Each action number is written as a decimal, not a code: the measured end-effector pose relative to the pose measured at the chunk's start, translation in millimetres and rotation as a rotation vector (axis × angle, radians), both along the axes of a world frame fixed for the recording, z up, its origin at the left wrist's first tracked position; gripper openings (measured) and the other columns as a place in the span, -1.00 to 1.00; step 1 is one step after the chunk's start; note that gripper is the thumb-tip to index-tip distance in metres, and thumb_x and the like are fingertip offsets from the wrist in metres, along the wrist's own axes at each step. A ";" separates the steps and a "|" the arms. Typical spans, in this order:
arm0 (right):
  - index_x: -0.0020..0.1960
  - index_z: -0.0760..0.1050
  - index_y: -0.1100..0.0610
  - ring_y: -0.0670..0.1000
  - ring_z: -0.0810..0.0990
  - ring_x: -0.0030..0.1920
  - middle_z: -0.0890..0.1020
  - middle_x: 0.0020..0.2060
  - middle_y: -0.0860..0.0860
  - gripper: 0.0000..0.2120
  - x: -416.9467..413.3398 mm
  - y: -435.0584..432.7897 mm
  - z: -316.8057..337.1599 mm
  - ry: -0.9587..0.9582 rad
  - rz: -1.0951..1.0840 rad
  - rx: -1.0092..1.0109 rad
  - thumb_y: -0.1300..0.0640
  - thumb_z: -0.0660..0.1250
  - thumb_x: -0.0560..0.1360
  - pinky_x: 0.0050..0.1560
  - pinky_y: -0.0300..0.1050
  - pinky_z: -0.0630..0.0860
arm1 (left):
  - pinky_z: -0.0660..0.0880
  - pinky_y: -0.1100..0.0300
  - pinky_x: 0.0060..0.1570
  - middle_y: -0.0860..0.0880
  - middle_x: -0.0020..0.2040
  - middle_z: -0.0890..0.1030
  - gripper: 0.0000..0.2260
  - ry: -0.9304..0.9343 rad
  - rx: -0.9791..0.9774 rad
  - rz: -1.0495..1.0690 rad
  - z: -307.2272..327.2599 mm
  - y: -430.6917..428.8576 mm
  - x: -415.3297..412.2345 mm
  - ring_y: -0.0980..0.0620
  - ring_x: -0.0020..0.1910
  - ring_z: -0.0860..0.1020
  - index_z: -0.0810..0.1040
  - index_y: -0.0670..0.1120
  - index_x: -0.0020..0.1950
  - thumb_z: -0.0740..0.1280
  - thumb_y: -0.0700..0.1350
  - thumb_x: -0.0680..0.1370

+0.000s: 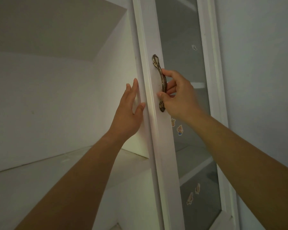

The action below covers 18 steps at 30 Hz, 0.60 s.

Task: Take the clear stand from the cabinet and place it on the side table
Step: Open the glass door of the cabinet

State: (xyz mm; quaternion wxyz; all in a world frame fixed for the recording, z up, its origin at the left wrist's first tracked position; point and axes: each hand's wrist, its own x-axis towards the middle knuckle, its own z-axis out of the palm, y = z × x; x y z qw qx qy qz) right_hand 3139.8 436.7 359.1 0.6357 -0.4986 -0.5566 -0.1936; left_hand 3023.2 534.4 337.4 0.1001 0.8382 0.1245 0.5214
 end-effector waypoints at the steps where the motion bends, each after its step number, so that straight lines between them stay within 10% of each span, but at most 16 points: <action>1: 0.32 0.33 -0.01 -0.16 0.47 -0.29 0.43 -0.25 -0.12 -0.48 0.5 -0.2 -0.2 0.004 0.002 0.003 0.30 0.36 0.44 -0.29 -0.57 0.41 | -0.03 0.17 0.41 0.05 0.55 -0.03 -0.46 0.003 -0.001 -0.001 0.1 -0.2 0.2 0.12 0.50 -0.08 -0.09 0.12 0.49 0.12 -0.04 0.60; 18: 0.32 0.34 -0.01 -0.14 0.48 -0.27 0.45 -0.23 -0.08 -0.48 4.0 -3.3 -0.3 -0.008 0.006 0.006 0.29 0.37 0.43 -0.27 -0.56 0.42 | -0.05 0.28 0.36 0.06 0.54 -0.01 -0.45 -0.019 0.000 -0.024 -0.3 3.8 0.2 0.18 0.49 -0.08 -0.07 0.13 0.50 0.15 -0.08 0.60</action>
